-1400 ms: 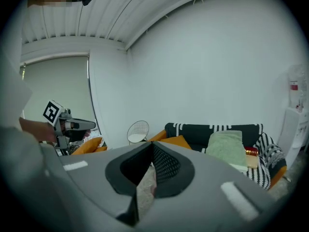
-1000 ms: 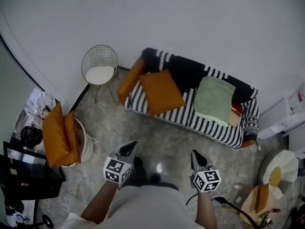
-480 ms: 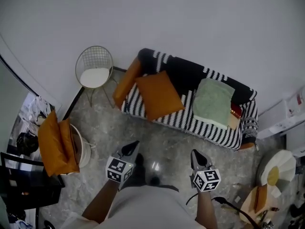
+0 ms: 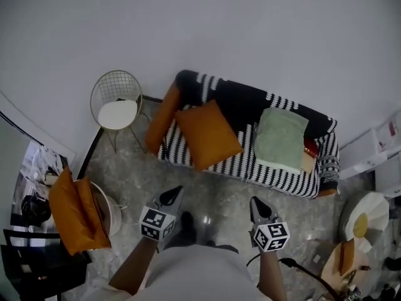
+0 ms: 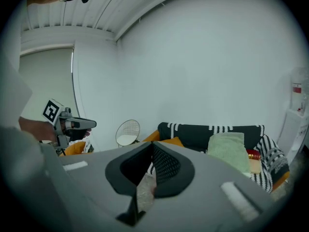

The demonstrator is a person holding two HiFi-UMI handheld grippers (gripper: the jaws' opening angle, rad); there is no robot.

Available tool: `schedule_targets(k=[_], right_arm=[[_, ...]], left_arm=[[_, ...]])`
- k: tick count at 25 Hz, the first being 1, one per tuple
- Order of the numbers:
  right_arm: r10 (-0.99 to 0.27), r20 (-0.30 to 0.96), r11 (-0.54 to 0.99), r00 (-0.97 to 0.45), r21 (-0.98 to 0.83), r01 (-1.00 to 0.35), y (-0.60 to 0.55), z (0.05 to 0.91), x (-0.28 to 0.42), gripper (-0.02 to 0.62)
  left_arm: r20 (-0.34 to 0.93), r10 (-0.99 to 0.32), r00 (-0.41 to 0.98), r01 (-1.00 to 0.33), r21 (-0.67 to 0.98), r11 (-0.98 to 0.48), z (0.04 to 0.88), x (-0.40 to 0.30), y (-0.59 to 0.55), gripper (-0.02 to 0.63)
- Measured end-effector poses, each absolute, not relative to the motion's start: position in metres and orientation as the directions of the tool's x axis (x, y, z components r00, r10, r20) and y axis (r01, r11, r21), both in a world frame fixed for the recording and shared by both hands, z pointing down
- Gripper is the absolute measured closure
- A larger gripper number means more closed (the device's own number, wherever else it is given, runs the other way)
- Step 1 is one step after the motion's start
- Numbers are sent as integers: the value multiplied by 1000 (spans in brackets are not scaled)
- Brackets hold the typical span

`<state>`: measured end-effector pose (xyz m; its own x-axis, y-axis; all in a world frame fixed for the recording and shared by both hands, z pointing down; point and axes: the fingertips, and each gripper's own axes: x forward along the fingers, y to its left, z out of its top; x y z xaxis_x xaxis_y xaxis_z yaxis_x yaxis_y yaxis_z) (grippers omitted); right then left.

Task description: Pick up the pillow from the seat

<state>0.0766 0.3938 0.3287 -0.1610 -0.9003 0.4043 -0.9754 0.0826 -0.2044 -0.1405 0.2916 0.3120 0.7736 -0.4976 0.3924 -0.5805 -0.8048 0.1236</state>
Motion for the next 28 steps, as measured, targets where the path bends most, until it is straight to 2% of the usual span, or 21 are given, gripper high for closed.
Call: schedule_targets(k=[17,28], right_arm=[[-909,409,25,-79,-137,-990,288,315,39,591],[-901,423,56,-98,-110,-992,251,316,51,591]], left_arm=[[382,-439,813,-517,128,-846,318,-186,172,606],[385,-432,816,-509,122,-852,320,-169,141,606]])
